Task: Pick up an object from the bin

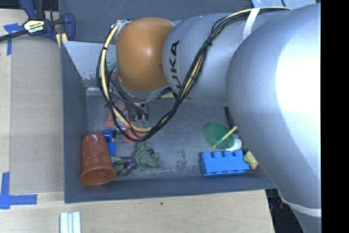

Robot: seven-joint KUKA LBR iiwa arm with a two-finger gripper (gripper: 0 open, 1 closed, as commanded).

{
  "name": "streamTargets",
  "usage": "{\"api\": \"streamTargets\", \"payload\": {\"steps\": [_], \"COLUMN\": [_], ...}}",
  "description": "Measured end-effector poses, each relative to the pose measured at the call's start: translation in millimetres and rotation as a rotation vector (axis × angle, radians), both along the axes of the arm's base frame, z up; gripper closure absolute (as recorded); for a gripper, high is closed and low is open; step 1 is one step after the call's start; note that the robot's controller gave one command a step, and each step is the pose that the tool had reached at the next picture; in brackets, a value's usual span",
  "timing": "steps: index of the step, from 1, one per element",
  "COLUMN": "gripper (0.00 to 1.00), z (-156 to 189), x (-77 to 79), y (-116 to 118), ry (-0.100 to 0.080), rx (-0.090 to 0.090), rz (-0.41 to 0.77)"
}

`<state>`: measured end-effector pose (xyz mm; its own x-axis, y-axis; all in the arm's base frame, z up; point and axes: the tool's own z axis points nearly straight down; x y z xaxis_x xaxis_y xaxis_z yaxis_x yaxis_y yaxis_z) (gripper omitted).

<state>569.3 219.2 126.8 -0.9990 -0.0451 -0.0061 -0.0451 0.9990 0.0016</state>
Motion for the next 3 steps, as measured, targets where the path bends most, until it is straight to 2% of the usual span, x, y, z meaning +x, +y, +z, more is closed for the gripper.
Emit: {"api": "streamTargets", "payload": {"steps": [1,2,3], "gripper": [0.00,1.00,1.00], "z": [-32.1,-54.4,-54.3], "x": [1.2,7.0,7.0], "y": [-33.4,-41.7,-41.7], "ry": [-0.003,-0.009,-0.009], "rx": [0.001,0.003,0.003], "rz": [0.025,0.183,0.183]}}
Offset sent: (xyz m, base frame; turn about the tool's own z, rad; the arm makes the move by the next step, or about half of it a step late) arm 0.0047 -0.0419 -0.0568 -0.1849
